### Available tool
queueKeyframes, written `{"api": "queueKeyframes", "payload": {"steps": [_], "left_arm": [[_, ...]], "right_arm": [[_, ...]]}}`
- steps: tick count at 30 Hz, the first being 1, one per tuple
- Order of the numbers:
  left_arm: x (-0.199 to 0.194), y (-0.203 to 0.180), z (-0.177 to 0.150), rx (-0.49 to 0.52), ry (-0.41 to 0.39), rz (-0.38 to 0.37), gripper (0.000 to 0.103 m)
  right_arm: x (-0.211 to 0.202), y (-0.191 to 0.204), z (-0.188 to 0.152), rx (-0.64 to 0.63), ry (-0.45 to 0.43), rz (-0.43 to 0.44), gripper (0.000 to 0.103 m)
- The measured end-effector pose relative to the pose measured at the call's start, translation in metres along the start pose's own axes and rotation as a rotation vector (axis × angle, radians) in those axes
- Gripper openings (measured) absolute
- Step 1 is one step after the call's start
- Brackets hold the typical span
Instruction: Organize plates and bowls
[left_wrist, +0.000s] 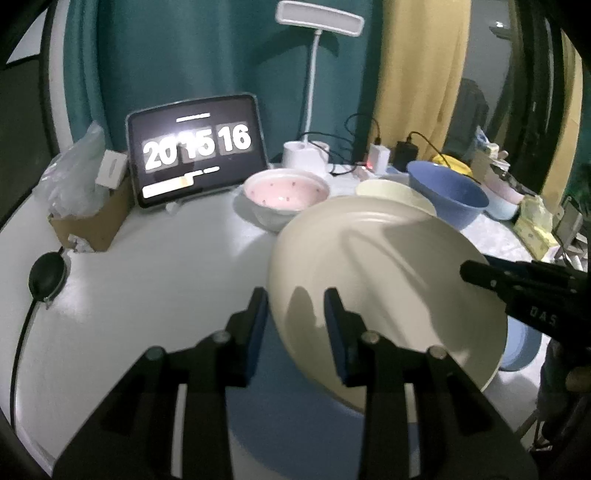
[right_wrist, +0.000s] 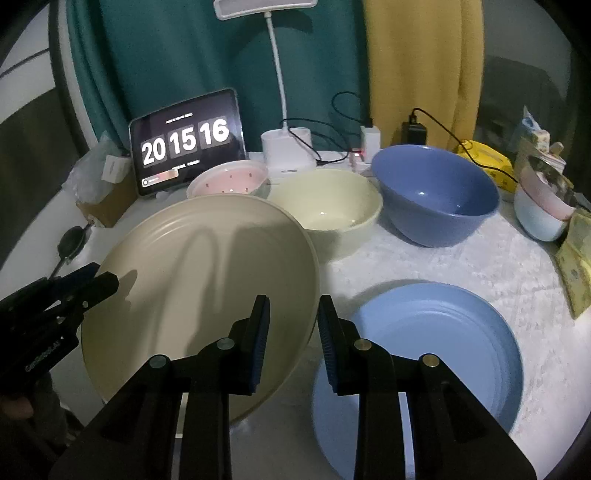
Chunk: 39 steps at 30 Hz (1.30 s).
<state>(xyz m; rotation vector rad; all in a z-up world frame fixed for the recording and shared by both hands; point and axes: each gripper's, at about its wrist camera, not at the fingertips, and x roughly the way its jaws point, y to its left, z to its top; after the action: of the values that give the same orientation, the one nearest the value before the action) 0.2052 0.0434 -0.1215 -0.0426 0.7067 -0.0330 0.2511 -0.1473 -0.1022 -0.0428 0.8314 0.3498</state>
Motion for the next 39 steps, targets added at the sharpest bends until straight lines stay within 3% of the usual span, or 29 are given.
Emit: {"api": "queueKeyframes", "payload": {"steps": [25, 39], "left_arm": [[-0.001, -0.093, -0.011, 0.118, 0.030, -0.066, 0.033], [0.018, -0.146, -0.016, 0.176, 0.084, -0.102, 0.033]], "right_arm": [[-0.042, -0.082, -0.036, 0.115, -0.037, -0.040, 0.029], [-0.048, -0.133, -0.054, 0.177, -0.036, -0.063, 0.029]]}}
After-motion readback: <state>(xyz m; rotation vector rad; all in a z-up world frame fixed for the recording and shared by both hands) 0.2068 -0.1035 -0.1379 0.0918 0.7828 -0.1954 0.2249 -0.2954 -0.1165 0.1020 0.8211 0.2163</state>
